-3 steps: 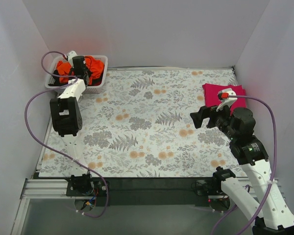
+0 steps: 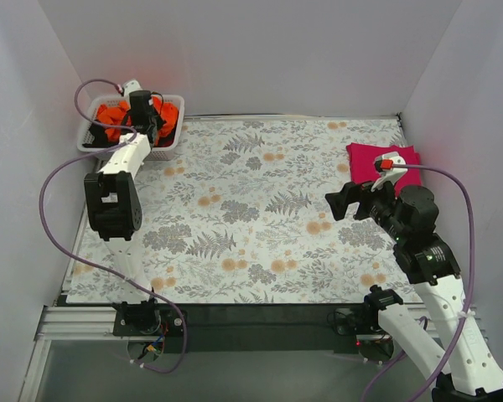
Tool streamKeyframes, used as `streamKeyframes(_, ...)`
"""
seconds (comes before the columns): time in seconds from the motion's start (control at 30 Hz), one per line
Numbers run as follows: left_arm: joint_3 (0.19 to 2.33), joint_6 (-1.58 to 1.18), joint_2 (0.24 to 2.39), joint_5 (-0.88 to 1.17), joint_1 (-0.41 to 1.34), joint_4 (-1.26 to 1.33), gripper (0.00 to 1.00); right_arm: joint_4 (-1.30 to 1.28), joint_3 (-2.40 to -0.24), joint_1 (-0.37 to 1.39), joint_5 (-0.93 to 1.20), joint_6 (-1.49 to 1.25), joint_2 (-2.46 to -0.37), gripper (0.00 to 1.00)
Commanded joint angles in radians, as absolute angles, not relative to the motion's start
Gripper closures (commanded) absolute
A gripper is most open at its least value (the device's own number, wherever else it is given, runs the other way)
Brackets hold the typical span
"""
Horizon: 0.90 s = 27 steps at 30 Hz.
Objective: Fold and stack the t-shirts
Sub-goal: Grab the tshirt from the pile, then move the tshirt to the center of the board
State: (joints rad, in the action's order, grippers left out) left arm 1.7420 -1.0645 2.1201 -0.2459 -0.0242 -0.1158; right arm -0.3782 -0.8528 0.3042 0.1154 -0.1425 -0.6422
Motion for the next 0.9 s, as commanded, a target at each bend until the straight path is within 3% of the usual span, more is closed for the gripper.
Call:
streamKeyframes(0.0, 1.776, -0.963, 1.819, -0.133, 0.13, -0.135, 1.0, -0.344, -0.873, 0.311, 0.133, -0.176, -0.612, 0.02)
streamKeyframes(0.13, 1.859, -0.983, 1.729, -0.034, 0.265, -0.216, 1.0, -0.348, -0.882, 0.311, 0.127, -0.176, -0.601, 0.02)
streamKeyframes(0.23, 1.946, -1.041, 1.643, 0.165, 0.383, -0.25, 1.0, -0.353, -0.906, 0.311, 0.115, -0.169, -0.597, 0.02)
streamKeyframes(0.37, 1.95, -1.107, 1.577, 0.277, 0.426, -0.249, 1.0, -0.353, -0.913, 0.311, 0.1, -0.155, -0.591, 0.02)
streamKeyframes(0.53, 1.748, -1.143, 1.471, 0.272, 0.428, -0.213, 1.0, -0.359, -0.888, 0.311, 0.094, -0.152, -0.584, 0.02)
streamKeyframes(0.67, 1.37, -1.204, 1.395, 0.221, 0.43, -0.195, 0.99, -0.391, -0.867, 0.311, 0.112, -0.156, -0.601, 0.02)
streamKeyframes(0.77, 1.089, -1.248, 1.382, 0.177, 0.429, -0.135, 0.87, -0.413, -0.841, 0.311, 0.133, -0.163, -0.621, 0.02)
streamKeyframes(0.8, 1.036, -1.255, 1.385, 0.155, 0.428, -0.118, 0.75, -0.42, -0.825, 0.311, 0.14, -0.164, -0.626, 0.02)
streamKeyframes(0.87, 0.958, -1.253, 1.393, 0.083, 0.428, -0.112, 0.63, -0.425, -0.813, 0.311, 0.172, -0.169, -0.653, 0.02)
